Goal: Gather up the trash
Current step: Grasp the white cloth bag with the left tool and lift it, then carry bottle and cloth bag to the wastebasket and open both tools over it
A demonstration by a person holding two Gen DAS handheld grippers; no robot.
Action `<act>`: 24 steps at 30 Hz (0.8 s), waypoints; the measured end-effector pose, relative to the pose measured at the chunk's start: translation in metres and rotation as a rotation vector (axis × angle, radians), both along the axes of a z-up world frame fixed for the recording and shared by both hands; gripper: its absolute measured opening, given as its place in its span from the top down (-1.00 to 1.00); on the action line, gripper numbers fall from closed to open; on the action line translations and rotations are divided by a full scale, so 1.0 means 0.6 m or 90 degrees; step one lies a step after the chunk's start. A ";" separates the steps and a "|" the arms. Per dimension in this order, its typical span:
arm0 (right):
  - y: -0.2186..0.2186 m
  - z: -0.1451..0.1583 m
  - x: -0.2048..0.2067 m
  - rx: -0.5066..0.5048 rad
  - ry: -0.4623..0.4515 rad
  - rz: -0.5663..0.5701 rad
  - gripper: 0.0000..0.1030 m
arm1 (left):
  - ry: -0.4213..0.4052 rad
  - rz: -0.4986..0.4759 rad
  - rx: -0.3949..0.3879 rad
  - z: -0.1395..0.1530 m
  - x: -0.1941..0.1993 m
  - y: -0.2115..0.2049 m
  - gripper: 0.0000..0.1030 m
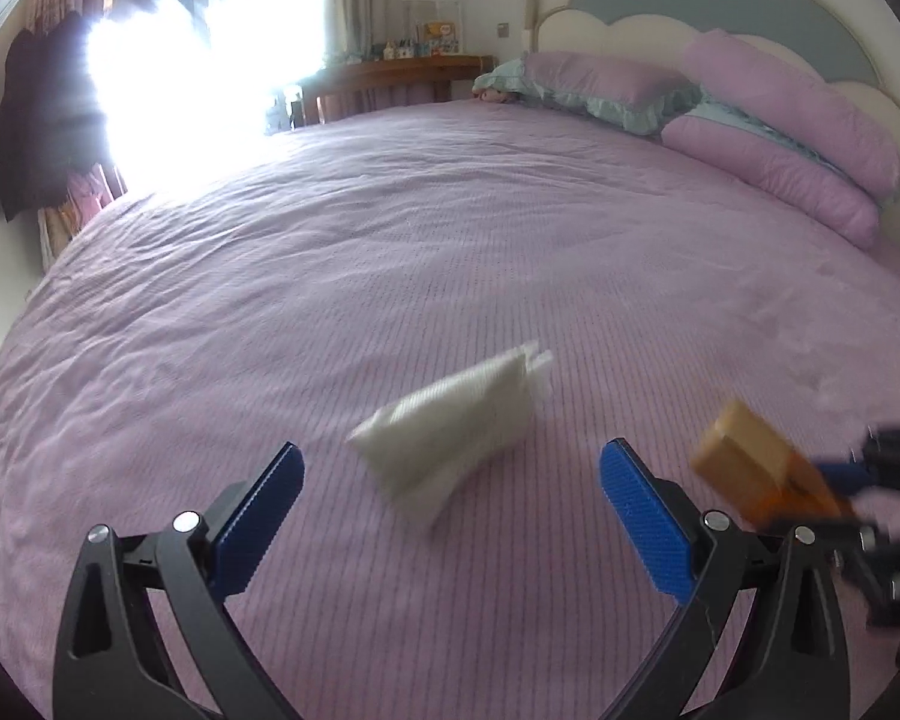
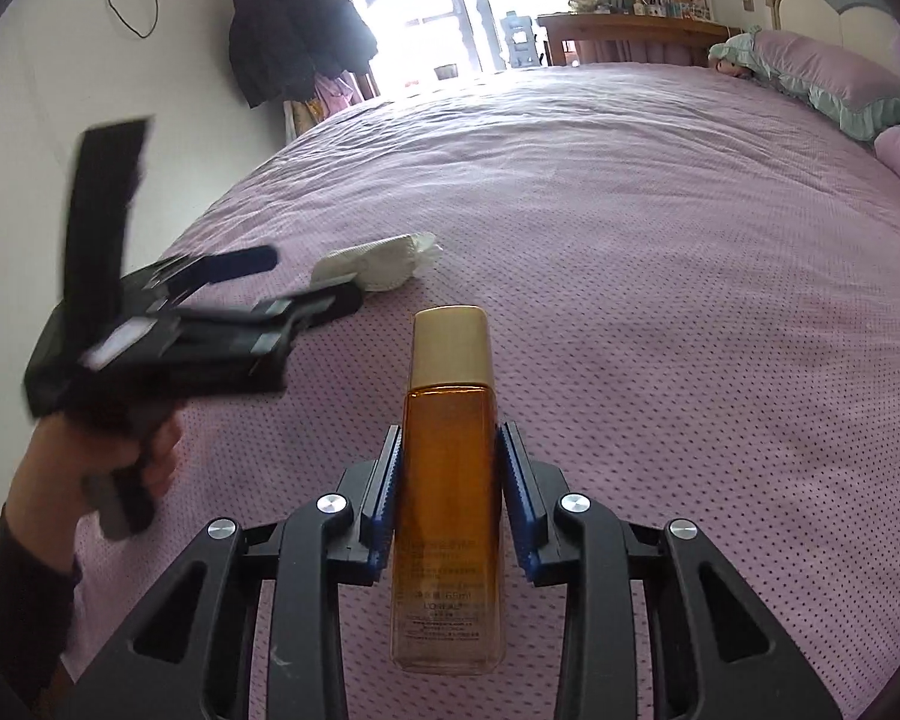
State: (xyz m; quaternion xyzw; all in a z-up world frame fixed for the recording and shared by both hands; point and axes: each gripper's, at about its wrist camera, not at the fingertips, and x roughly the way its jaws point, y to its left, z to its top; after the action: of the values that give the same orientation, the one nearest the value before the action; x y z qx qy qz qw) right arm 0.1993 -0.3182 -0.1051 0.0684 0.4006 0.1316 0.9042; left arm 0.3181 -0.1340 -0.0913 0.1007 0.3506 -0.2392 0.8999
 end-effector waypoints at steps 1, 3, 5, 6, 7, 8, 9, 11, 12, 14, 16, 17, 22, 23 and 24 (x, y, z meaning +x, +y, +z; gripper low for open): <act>-0.005 -0.001 -0.001 0.001 0.001 0.001 0.39 | 0.009 0.004 -0.005 -0.002 0.012 -0.006 -0.92; -0.012 -0.005 -0.001 0.003 0.002 0.000 0.39 | 0.013 0.014 0.001 -0.006 0.030 -0.015 -0.92; -0.019 -0.007 -0.001 0.008 0.003 0.000 0.39 | 0.019 0.026 0.020 -0.015 0.048 -0.024 -0.91; -0.022 -0.009 -0.001 0.011 0.004 0.000 0.39 | 0.025 0.029 0.026 -0.021 0.054 -0.026 -0.91; -0.024 -0.010 -0.002 0.015 0.006 0.000 0.39 | 0.039 0.023 0.025 -0.027 0.058 -0.028 -0.77; -0.027 -0.011 -0.004 0.018 0.006 -0.001 0.39 | 0.051 0.014 0.022 -0.031 0.059 -0.029 -0.26; -0.028 -0.012 -0.005 0.018 0.006 -0.001 0.39 | 0.068 0.008 0.024 -0.037 0.058 -0.030 -0.07; -0.030 -0.012 -0.011 0.021 0.004 0.000 0.39 | 0.064 0.014 0.019 -0.035 0.052 -0.025 0.21; -0.031 -0.012 -0.016 0.024 0.003 0.001 0.39 | 0.069 0.014 0.011 -0.033 0.048 -0.021 0.22; -0.031 -0.011 -0.026 0.028 0.003 0.004 0.39 | 0.074 0.012 -0.007 -0.028 0.033 -0.013 0.28; -0.029 -0.009 -0.039 0.030 0.000 0.007 0.39 | 0.068 -0.001 -0.009 -0.024 0.006 -0.010 0.28; -0.029 -0.007 -0.046 0.030 -0.001 0.008 0.39 | 0.064 -0.007 -0.006 -0.023 -0.009 -0.011 0.28; -0.026 0.000 -0.095 0.024 -0.005 0.009 0.40 | 0.062 -0.042 -0.038 -0.008 -0.105 -0.007 0.28; -0.027 0.002 -0.103 0.024 -0.006 0.007 0.39 | 0.058 -0.048 -0.042 -0.005 -0.127 -0.009 0.28; -0.029 0.004 -0.117 0.023 -0.006 0.007 0.39 | 0.054 -0.052 -0.043 -0.003 -0.143 -0.011 0.28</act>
State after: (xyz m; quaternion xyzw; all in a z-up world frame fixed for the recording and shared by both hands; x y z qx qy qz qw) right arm 0.1289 -0.3357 -0.1029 0.0817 0.3942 0.1437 0.9040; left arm 0.2321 -0.1407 -0.0930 0.0740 0.3753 -0.2912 0.8768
